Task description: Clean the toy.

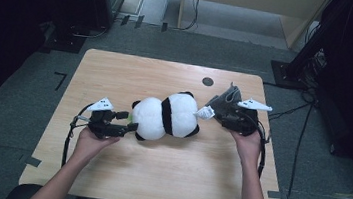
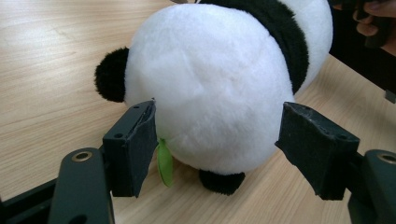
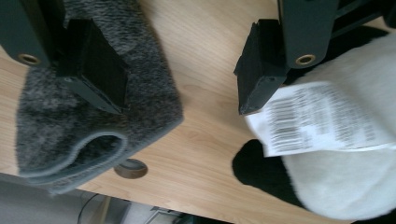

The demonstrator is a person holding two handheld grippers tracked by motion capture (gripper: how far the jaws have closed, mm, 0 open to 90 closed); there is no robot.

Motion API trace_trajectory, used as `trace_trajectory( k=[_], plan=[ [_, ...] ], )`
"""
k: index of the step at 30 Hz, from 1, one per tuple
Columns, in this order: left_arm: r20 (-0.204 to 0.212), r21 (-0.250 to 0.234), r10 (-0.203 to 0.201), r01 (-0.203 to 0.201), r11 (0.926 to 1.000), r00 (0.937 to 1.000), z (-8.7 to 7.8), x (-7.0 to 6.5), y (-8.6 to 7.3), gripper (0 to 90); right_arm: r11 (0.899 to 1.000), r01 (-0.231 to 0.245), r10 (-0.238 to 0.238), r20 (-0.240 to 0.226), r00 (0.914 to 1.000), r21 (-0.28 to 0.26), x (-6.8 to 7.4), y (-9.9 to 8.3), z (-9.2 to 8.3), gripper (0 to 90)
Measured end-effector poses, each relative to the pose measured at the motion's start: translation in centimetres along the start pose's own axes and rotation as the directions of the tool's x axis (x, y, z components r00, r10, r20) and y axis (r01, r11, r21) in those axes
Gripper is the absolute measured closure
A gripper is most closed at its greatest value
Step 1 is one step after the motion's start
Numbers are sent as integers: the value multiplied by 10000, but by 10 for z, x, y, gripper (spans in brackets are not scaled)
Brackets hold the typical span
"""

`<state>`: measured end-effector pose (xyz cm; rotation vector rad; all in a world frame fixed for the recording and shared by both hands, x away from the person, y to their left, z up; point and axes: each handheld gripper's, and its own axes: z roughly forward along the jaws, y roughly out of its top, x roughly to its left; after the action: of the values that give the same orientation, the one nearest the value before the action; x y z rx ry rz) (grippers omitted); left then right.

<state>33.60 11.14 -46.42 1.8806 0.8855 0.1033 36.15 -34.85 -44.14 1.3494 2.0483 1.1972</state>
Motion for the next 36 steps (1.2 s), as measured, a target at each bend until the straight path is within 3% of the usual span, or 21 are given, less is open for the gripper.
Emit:
trace_trajectory(
  k=[7,9,15,21,24,26,29,33,36],
  plan=[
    [-74,-26,-51,51,10000,10000,-3,0,-2,277,9999,-105,116,830,9965,-132,-20,1,4,345],
    [-76,-27,-46,46,10000,10000,-3,-1,-2,276,9993,-359,372,1006,9942,-144,-31,0,6,340],
    [-51,-29,1,-1,10000,10000,-1,-2,-3,276,9951,-965,984,1064,9894,-229,-54,-3,16,329],
    [-43,-77,21,-22,10000,10000,0,-3,-2,276,9962,-673,615,1023,9929,547,-53,-11,44,297],
    [-49,-139,26,-27,9999,10000,0,-3,-2,277,9939,-471,346,1232,9918,1001,-51,-15,56,284],
    [-51,-116,46,-46,9999,10000,-1,-2,-2,277,9910,-588,431,1290,9907,1203,-50,-17,62,275],
    [-56,-79,29,-29,10000,10000,0,-1,-3,277,9868,-744,622,880,9942,1438,-49,-19,68,246],
    [-74,-94,19,-19,10000,10000,0,0,-3,277,9791,-627,441,993,9941,1935,-48,-25,76,237],
    [-38,-148,-46,46,9999,10000,-1,0,-3,277,9802,-602,417,1005,9941,1888,-48,-28,78,238]
  ],
)
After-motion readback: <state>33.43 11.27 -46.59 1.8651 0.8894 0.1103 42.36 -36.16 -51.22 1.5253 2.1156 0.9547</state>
